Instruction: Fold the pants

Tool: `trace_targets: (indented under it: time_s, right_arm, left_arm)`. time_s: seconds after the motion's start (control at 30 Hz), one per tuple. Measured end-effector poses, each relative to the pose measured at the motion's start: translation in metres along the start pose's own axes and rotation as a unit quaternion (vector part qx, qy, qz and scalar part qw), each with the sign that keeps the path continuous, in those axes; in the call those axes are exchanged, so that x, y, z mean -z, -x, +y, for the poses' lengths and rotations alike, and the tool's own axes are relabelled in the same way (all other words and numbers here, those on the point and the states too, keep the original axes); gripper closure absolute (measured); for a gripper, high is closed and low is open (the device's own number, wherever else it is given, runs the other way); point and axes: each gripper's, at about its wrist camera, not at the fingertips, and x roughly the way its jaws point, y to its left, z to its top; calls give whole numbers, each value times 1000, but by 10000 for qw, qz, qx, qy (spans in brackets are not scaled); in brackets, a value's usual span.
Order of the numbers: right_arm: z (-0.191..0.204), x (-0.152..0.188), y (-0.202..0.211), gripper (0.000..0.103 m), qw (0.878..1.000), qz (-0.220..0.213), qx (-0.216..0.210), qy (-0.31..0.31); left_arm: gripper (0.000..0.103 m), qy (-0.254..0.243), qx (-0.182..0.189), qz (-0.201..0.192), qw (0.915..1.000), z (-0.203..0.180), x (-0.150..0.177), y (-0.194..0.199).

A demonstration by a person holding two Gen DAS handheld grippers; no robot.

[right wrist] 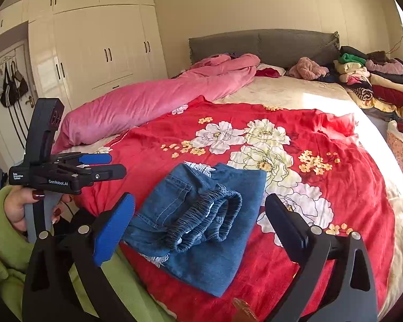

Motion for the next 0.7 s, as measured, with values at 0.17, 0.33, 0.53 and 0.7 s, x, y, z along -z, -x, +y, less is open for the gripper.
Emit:
trace_targets:
  time_s: [0.17, 0.33, 0.53, 0.7]
  right_arm:
    - [3, -2, 6, 6, 9999, -73, 65, 33]
    - [2, -2, 11, 6, 9998, -127, 141, 32]
    - [-4, -2, 16, 6, 9994, -162, 303, -89]
    - [-12, -1, 19, 6, 9985, -186, 490, -179]
  left_arm:
    - [10, -34, 10, -47, 10000, -3, 2, 8]
    - [10, -66, 13, -104, 9999, -7, 3, 13]
    - [10, -94, 9, -111, 9999, -11, 3, 16]
    - [10, -135, 9, -65, 9999, -16, 4, 13]
